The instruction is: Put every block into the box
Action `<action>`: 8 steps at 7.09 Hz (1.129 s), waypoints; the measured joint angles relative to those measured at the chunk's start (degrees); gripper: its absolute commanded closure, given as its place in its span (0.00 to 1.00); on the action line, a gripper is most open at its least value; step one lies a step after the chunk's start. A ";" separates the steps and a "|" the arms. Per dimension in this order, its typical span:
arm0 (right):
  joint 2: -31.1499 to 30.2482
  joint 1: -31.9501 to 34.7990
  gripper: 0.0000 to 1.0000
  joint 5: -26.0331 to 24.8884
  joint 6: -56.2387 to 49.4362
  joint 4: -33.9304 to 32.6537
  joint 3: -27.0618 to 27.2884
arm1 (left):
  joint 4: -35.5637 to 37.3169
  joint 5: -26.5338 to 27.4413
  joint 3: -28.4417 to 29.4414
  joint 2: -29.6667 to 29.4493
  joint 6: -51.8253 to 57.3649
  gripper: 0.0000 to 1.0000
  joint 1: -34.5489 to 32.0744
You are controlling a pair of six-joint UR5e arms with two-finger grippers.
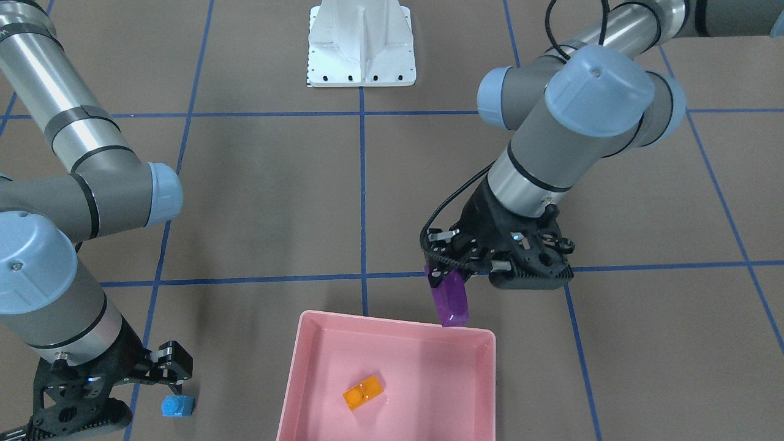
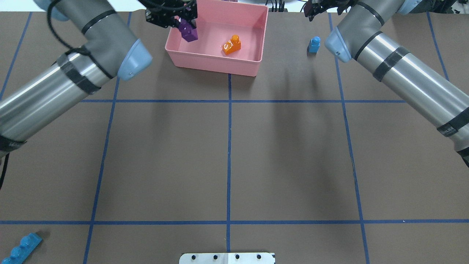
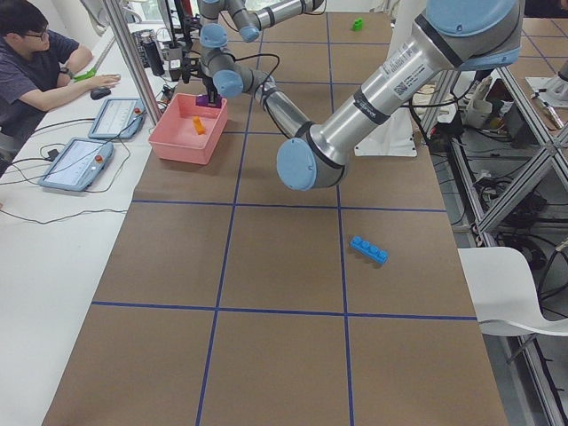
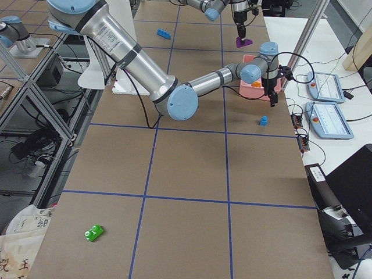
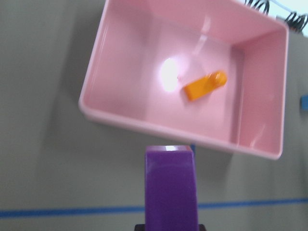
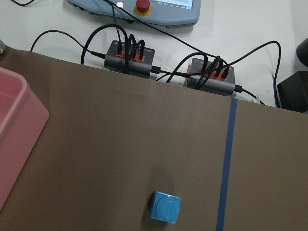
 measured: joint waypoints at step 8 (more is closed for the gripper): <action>4.57 -6.31 0.36 -9.90 0.99 15.58 -20.68 | -14.53 11.21 27.86 -12.78 -0.10 1.00 1.04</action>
